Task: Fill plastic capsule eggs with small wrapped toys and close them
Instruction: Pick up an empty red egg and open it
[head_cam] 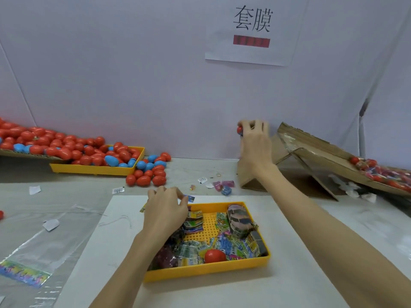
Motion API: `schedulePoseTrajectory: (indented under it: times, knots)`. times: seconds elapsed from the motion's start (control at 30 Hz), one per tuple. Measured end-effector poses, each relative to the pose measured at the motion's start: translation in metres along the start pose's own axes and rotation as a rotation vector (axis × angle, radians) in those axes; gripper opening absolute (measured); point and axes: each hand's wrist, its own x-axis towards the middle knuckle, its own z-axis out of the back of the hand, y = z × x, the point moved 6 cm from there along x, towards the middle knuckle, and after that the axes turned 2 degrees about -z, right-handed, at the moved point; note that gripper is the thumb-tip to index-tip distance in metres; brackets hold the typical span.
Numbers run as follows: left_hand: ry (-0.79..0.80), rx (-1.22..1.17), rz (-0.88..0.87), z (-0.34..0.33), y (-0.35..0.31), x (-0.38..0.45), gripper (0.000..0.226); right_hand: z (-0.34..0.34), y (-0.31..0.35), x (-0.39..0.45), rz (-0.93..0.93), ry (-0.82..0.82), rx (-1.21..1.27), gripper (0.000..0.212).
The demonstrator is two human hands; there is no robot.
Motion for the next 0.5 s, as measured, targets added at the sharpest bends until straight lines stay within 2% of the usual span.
schedulePoseTrajectory:
  times: [0.1,0.2,0.27,0.4,0.5]
  knots:
    - [0.02,0.011,0.003,0.0,-0.001,-0.001,0.028,0.022,-0.055,0.021,-0.178,0.027,-0.267,0.038]
    - [0.028,0.026,-0.002,0.0,0.001,0.001,0.027,0.025,-0.085,0.022,-0.313,0.174,-0.383,0.037]
    - [0.031,0.046,-0.002,0.001,0.003,0.003,0.028,0.021,-0.081,0.013,-0.336,0.225,-0.416,0.038]
    - [0.024,0.095,0.026,0.004,0.008,0.003,0.037,-0.002,-0.02,-0.004,-0.142,0.267,-0.36,0.034]
    - [-0.013,0.196,0.056,0.01,0.013,0.003,0.044,-0.039,0.047,-0.018,0.026,0.422,-0.057,0.041]
